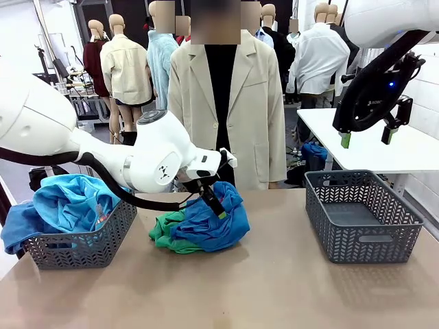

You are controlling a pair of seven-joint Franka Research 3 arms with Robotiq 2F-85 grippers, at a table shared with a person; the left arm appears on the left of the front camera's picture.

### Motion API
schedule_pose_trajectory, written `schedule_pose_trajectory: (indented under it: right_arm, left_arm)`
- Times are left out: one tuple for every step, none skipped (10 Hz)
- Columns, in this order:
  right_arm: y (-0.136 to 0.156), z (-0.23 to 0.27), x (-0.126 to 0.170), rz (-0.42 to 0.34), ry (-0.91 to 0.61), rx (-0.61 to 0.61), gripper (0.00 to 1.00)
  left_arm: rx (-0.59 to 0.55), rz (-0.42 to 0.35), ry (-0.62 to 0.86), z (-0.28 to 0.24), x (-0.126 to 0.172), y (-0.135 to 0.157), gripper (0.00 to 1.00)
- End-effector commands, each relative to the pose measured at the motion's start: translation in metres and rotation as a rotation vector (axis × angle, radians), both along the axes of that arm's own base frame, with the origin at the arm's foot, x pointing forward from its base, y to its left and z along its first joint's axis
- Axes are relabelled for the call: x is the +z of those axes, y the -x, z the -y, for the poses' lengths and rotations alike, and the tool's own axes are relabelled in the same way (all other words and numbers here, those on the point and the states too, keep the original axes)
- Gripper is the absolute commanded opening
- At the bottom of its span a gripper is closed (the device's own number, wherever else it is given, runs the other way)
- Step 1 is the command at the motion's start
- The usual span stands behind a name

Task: Sort the tops and bottoms.
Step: Lift clothes from the center of the table with your left hand.

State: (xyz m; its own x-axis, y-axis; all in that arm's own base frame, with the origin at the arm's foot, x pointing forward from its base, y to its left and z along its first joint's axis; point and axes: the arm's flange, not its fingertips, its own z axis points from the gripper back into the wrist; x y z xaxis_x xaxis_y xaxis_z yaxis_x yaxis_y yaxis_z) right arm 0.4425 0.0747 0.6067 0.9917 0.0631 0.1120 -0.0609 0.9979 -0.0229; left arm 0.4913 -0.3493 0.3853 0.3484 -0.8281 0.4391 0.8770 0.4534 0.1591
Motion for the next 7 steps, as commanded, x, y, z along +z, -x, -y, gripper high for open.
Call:
schedule_pose_trajectory:
  right_arm:
    - [0.0, 0.002, 0.0, -0.008, -0.029, 0.016, 1.0]
    - [0.0, 0.002, 0.0, -0.008, -0.029, 0.016, 1.0]
    - [0.0, 0.002, 0.0, -0.008, -0.029, 0.016, 1.0]
    - [0.0, 0.002, 0.0, -0.008, -0.029, 0.016, 1.0]
    - [0.0, 0.002, 0.0, -0.008, -0.029, 0.016, 1.0]
    - [0.0, 0.002, 0.0, -0.008, -0.029, 0.016, 1.0]
    - [0.0, 0.002, 0.0, -0.008, -0.029, 0.016, 1.0]
  left_arm:
    - [-0.023, -0.016, 0.016, -0.003, -0.005, -0.012, 1.0]
    - [-0.036, -0.012, 0.002, -0.002, -0.011, -0.014, 1.0]
    - [-0.049, -0.012, 0.004, -0.002, -0.015, -0.015, 1.0]
    - [-0.071, -0.02, 0.017, -0.002, -0.018, -0.014, 1.0]
    - [-0.074, -0.027, 0.019, -0.002, -0.018, -0.013, 1.0]
    - [-0.071, -0.021, 0.025, -0.002, -0.015, -0.013, 0.8]
    - [-0.066, -0.015, 0.025, -0.003, -0.012, -0.011, 0.61]
